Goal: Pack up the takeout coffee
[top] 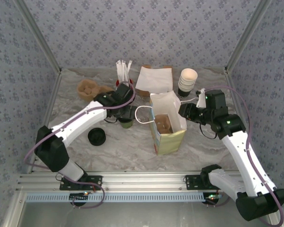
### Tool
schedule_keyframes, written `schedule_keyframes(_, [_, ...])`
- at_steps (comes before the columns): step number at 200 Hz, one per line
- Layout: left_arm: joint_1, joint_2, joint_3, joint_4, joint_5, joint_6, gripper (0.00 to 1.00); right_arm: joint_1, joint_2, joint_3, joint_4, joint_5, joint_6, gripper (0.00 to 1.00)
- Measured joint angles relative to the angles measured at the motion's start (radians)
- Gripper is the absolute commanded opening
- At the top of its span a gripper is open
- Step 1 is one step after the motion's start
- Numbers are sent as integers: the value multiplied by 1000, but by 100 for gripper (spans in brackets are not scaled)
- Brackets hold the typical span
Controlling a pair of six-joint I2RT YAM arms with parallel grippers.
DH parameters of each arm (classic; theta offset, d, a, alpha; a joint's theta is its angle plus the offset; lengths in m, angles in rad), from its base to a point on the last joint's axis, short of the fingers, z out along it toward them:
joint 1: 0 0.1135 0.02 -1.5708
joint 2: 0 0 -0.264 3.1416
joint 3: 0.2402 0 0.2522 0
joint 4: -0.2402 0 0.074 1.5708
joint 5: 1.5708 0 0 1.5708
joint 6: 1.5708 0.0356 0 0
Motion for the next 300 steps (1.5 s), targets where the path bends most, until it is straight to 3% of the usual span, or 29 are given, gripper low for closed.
schedule_keyframes(41, [2, 29, -6, 25, 11, -16, 86, 1, 0, 0, 4, 0, 8, 29])
schedule_keyframes(123, [2, 56, -16, 29, 14, -31, 81, 1, 0, -4, 16, 0, 8, 28])
schedule_keyframes(300, [35, 182, 182, -173, 75, -98, 82, 1, 0, -4, 16, 0, 8, 28])
